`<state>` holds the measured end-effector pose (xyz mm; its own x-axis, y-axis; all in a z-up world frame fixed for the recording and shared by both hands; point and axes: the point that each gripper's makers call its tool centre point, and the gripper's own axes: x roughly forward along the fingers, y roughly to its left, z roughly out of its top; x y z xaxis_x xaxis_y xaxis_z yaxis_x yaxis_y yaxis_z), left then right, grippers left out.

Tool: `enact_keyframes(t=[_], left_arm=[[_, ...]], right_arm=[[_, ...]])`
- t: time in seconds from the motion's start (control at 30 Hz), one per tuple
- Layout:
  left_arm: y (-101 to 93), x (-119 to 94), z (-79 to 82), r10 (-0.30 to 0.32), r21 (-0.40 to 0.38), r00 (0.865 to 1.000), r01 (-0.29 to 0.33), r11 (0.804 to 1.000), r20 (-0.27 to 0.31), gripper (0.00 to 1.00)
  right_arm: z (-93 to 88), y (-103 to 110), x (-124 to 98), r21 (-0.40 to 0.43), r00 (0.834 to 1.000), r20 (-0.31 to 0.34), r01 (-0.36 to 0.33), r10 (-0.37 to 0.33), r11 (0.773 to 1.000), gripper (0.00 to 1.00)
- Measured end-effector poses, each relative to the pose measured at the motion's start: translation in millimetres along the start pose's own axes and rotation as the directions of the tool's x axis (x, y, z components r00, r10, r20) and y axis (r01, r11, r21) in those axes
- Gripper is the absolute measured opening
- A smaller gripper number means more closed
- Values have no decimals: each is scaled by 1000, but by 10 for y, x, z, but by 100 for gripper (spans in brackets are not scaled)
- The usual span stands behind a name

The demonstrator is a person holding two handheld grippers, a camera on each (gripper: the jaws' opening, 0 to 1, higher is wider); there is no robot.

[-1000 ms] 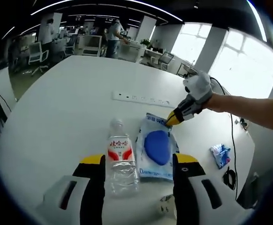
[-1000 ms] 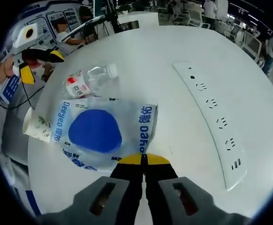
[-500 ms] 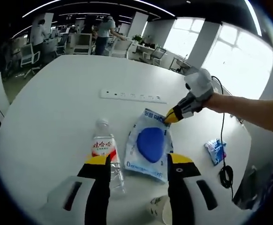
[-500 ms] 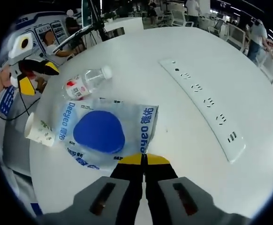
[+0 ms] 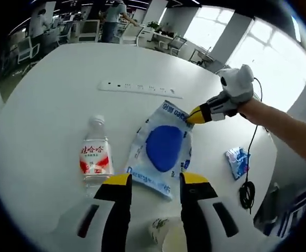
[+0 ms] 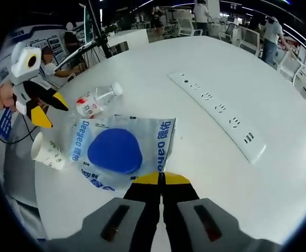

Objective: Arrange the tabletop items into an orderly group along one side of the table until the central work area is clear of visible clutter.

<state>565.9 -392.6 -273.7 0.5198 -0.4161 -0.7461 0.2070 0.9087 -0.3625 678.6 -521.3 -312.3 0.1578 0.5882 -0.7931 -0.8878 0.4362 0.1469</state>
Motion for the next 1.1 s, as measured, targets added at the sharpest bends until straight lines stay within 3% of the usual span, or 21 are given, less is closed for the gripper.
enact_keyframes(t=[0.3,0.57,0.9,1.1], left_arm=[[-15,166,-178,5,-30,995,-8,1000,-102,32],[-11,370,-313,23,-34,982,-30,999,-187,27],[58,511,-413,66,19,971,-64,998,-228,14],[61,536,-410,63,29,974,-58,998,-217,4]], right_arm=[[-8,-9,-76,24,999,35,12,-13,1000,0],[-50,-17,-105,39,998,60,11,-14,999,0],[-112,-9,-149,59,996,83,9,-14,998,0],[-125,0,-195,68,996,92,9,-15,998,0]])
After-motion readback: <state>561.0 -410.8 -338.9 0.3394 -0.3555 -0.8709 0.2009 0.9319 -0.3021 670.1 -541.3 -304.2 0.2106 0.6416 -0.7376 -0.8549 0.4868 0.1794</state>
